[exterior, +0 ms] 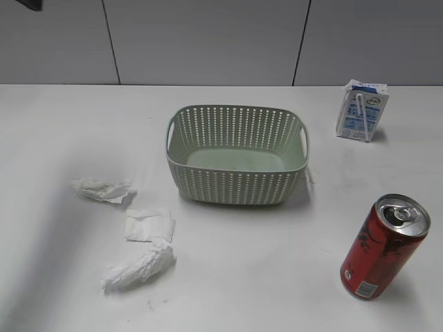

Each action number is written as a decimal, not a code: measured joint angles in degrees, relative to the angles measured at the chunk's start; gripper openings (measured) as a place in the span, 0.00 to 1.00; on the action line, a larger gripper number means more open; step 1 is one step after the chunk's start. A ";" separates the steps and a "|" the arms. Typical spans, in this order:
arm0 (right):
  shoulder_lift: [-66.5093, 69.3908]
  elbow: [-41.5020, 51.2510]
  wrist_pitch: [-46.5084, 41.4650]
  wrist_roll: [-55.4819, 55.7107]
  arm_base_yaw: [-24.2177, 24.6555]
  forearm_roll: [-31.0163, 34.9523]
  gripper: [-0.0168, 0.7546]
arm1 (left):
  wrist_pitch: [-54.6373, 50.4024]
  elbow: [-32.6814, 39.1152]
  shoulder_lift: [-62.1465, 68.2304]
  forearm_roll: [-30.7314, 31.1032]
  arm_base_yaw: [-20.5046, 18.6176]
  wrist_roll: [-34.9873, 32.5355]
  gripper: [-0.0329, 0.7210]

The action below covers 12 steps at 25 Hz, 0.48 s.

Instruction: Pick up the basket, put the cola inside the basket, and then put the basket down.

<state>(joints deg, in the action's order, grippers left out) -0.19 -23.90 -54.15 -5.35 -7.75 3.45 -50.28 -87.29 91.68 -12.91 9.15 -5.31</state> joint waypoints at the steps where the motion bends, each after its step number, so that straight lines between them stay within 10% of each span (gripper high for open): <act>1: 0.00 0.00 0.00 0.00 0.00 0.00 0.72 | -1.92 -2.04 2.69 0.24 1.72 0.00 0.78; 12: 0.00 0.00 0.00 0.00 0.00 0.00 0.72 | -12.27 -19.60 24.60 10.12 17.54 6.87 0.76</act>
<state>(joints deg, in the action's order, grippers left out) -0.19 -23.90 -54.15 -5.35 -7.75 3.45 -62.55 -106.89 116.28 -2.79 26.69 1.57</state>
